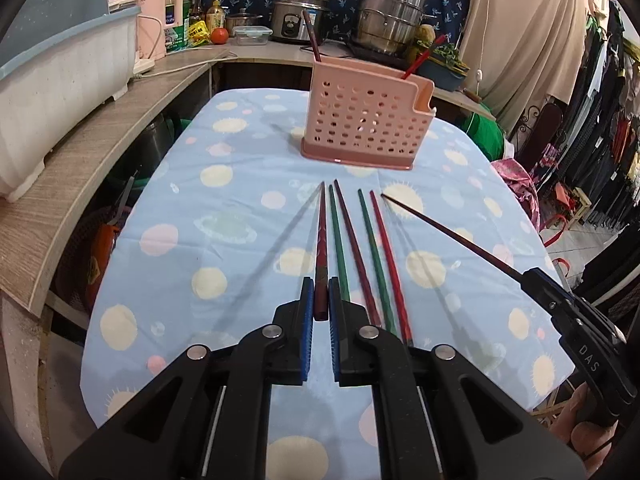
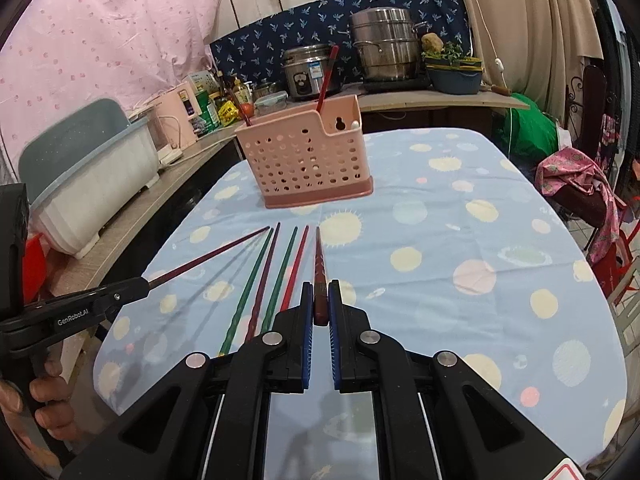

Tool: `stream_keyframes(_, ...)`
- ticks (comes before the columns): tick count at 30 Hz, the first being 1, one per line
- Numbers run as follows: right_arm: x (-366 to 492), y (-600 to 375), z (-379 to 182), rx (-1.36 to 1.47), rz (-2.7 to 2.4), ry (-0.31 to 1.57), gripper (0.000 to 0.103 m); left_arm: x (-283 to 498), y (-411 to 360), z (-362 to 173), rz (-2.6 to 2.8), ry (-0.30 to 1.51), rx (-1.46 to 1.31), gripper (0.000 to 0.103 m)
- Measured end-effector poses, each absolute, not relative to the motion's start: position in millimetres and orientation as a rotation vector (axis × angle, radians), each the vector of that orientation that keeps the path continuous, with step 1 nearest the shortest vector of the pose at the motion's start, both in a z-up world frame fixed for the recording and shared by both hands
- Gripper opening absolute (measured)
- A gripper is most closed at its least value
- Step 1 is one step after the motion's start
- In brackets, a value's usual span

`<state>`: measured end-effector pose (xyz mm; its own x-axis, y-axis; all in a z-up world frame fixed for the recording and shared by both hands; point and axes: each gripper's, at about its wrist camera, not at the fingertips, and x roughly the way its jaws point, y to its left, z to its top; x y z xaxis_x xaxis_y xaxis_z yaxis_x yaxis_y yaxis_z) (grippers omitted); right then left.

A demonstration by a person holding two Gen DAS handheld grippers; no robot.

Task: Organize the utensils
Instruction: 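Lift the dark red chopstick with the right gripper toward the pink caddy, then lower the dark red chopstick into the caddy with the right gripper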

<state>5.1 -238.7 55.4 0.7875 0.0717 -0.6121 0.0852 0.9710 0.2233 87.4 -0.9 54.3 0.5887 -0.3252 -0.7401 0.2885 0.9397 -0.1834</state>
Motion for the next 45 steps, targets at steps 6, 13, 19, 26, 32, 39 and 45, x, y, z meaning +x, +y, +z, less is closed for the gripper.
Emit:
stream_keyframes(6, 16, -249, 86, 0.251, 0.003, 0.585, 0.007, 102, -5, 85, -0.344, 0.817, -0.039, 0.007)
stream_keyframes(13, 35, -258, 116, 0.260, 0.021, 0.509, 0.007, 120, -11, 120, -0.339, 0.748, -0.043, 0.007)
stream_keyframes(19, 53, -271, 134, 0.274, 0.030, 0.479, 0.007, 137, -14, 144, -0.347, 0.708, -0.052, 0.007)
stream_keyframes(26, 68, -280, 157, 0.279, 0.040, 0.440, 0.007, 158, -16, 169, -0.356, 0.680, -0.060, 0.007)
stream_keyframes(32, 81, -281, 178, 0.277, 0.067, 0.405, 0.007, 168, -23, 196, -0.369, 0.636, -0.049, 0.007)
stream_keyframes(39, 106, -286, 211, 0.289, 0.090, 0.334, 0.007, 183, -30, 233, -0.365, 0.556, -0.049, 0.007)
stream_keyframes(45, 133, -293, 241, 0.301, 0.088, 0.267, 0.007, 203, -33, 269, -0.350, 0.474, -0.067, 0.007)
